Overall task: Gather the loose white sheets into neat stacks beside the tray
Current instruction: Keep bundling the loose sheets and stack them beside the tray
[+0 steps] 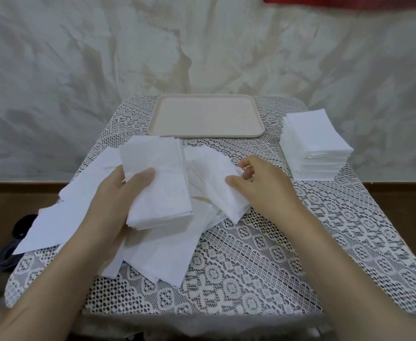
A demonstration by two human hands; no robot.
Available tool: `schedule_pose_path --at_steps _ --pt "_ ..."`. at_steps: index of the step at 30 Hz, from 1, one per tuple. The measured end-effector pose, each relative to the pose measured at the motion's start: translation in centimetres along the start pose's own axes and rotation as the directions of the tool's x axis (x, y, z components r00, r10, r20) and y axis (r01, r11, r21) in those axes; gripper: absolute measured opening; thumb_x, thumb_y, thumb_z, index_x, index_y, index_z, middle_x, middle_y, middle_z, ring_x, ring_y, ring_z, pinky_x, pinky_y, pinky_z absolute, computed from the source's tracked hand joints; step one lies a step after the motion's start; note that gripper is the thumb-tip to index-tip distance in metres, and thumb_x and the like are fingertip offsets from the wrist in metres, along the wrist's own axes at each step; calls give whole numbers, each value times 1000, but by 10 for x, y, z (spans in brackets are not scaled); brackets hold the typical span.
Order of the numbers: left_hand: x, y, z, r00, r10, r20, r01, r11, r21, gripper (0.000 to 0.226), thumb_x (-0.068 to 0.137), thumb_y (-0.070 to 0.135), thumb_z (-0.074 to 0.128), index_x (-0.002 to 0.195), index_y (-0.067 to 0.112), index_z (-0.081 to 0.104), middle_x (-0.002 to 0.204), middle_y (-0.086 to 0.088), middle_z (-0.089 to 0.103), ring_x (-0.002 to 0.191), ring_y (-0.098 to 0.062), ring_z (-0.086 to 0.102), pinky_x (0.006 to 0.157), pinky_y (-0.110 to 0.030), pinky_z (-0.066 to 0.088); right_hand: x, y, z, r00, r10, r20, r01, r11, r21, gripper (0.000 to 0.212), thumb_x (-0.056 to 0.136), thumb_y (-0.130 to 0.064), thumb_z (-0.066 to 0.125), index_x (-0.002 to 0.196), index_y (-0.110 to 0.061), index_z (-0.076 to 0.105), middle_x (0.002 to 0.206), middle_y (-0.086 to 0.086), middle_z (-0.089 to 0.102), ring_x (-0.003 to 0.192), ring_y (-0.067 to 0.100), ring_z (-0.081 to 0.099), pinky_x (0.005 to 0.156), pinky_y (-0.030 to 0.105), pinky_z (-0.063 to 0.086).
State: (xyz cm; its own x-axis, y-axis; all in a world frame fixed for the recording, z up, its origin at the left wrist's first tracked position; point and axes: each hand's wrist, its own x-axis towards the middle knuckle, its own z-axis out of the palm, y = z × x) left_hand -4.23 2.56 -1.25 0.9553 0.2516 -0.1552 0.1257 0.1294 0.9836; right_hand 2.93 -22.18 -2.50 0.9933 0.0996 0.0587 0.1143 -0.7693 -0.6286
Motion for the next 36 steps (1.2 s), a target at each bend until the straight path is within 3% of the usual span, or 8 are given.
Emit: schedule_pose_path --at_steps 5,9,13,19,24,29,33,36 --pt "3 -1 -3 1000 -6 14 6 1000 14 30 99 32 65 128 25 69 114 -3 80 105 -26 77 91 -47 58 8 5 2 997 71 -2 -70 984 161 14 90 -33 75 93 -23 67 78 -12 58 73 8 55 63 27 38" --pt "1 -1 -3 1000 -2 17 2 1000 18 30 100 32 65 128 23 69 114 -4 80 105 -26 77 93 -48 58 1 13 -5 991 135 18 -135 951 278 17 88 -29 78 97 -23 65 78 -9 56 72 10 56 63 30 39" --pt "-3 0 -2 1000 -7 19 7 1000 8 31 99 32 65 129 22 68 115 -4 80 104 -26 77 91 -47 58 -9 20 -11 984 162 70 -174 954 245 21 88 -30 78 101 -23 63 81 -8 59 77 13 60 67 32 43" --pt "-7 -1 -2 1000 -6 18 6 1000 9 31 98 32 66 128 24 68 114 -3 80 103 -24 77 88 -45 57 -16 22 -14 995 87 49 -94 982 164 18 90 -29 74 79 -22 63 70 -10 56 67 10 52 62 31 37" --pt "-7 -1 -1 1000 -16 15 16 1000 -6 32 98 31 65 129 22 68 114 -4 80 102 -25 78 84 -42 57 -14 20 -12 999 15 -31 -7 975 222 13 91 -26 73 85 -31 62 75 -7 64 71 13 57 64 30 41" --pt "-5 -1 -2 1000 -20 16 20 1000 0 32 98 31 65 128 21 69 113 -5 80 101 -25 78 82 -41 57 -12 17 -10 998 -33 -51 46 957 287 16 94 -28 71 85 -26 58 56 -9 59 48 6 41 53 28 33" --pt "-5 0 -1 1000 -20 12 20 1000 3 31 98 30 65 128 22 69 112 -4 80 101 -24 78 81 -40 56 -11 19 -10 998 -27 -53 39 970 242 21 95 -30 69 80 -26 54 64 -9 61 59 10 48 60 31 36" --pt "-5 0 -2 1000 -19 20 19 1000 -2 33 98 30 65 130 22 68 114 -5 80 103 -25 77 85 -42 56 -11 23 -12 999 21 -33 -11 958 286 21 95 -25 66 80 -21 51 58 -10 57 62 15 48 64 34 39"
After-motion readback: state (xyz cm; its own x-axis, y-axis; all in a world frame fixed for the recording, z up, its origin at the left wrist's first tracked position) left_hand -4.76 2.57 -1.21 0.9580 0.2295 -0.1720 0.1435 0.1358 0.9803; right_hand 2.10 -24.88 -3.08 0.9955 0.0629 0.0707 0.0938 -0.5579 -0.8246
